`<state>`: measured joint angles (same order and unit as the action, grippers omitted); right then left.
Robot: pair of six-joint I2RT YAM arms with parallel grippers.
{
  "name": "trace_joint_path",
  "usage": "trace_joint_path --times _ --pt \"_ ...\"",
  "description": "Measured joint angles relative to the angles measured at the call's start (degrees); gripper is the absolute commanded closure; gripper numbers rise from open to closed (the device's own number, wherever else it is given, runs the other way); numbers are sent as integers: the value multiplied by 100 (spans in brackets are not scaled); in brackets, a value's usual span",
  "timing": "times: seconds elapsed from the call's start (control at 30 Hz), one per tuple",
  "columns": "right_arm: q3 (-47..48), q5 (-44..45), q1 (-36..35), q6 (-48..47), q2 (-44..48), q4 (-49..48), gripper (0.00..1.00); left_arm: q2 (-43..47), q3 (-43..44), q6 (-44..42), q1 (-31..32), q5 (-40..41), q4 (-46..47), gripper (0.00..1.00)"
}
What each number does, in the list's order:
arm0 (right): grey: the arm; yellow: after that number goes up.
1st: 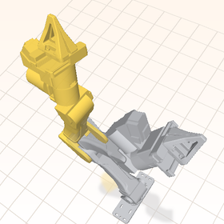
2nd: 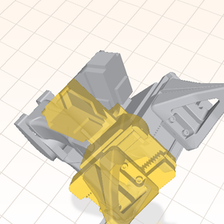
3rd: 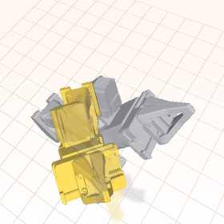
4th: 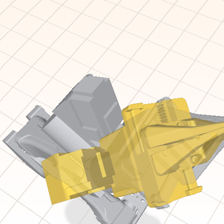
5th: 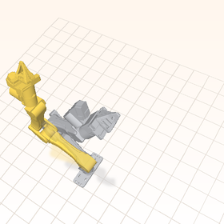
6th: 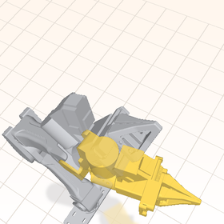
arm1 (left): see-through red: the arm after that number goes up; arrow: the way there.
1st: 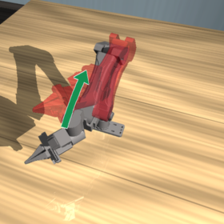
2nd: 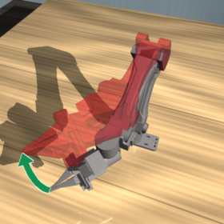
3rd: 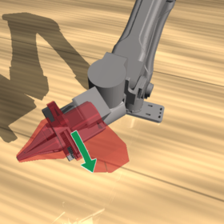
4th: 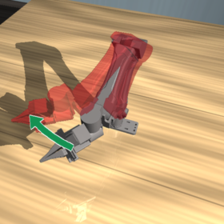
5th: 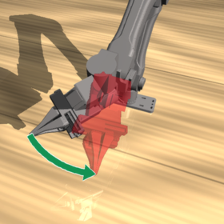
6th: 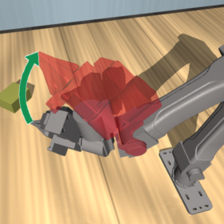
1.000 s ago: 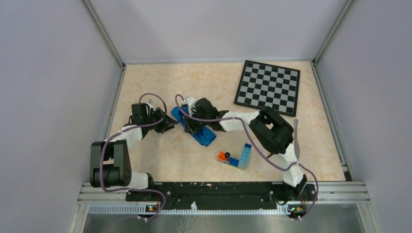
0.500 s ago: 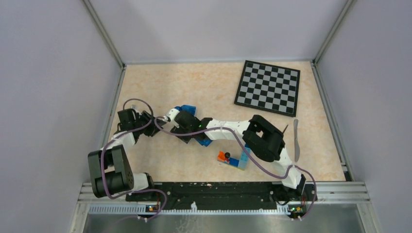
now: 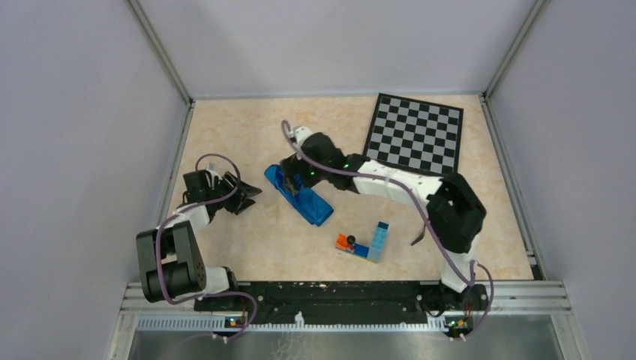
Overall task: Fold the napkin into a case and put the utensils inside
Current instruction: Fold the 2/3-rectangle-folded napkin at the center of the board, then grasp the top corner of the smaller rectangle folded napkin from the folded napkin.
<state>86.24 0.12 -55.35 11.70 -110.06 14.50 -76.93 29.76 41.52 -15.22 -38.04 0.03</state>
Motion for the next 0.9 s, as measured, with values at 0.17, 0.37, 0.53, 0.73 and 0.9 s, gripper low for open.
trace_joint_path --times 0.17,0.37,0.53,0.73,0.9 --pt "-861 -1139 1093 1187 503 -1309 16 -214 13 -118 2 -186 7 41" --pt "-1276 -2643 1996 2341 -262 -2931 13 -328 26 -142 46 -302 15 41" --pt "-1228 -3322 2026 2468 -988 -3333 13 -328 57 -166 74 -341 35 40" --pt "-1180 -3847 2022 2815 -1469 -4063 13 -328 83 -201 76 -407 39 40" --pt "-907 -4186 2024 3200 -1961 -4675 15 -328 92 -225 79 -461 44 40"
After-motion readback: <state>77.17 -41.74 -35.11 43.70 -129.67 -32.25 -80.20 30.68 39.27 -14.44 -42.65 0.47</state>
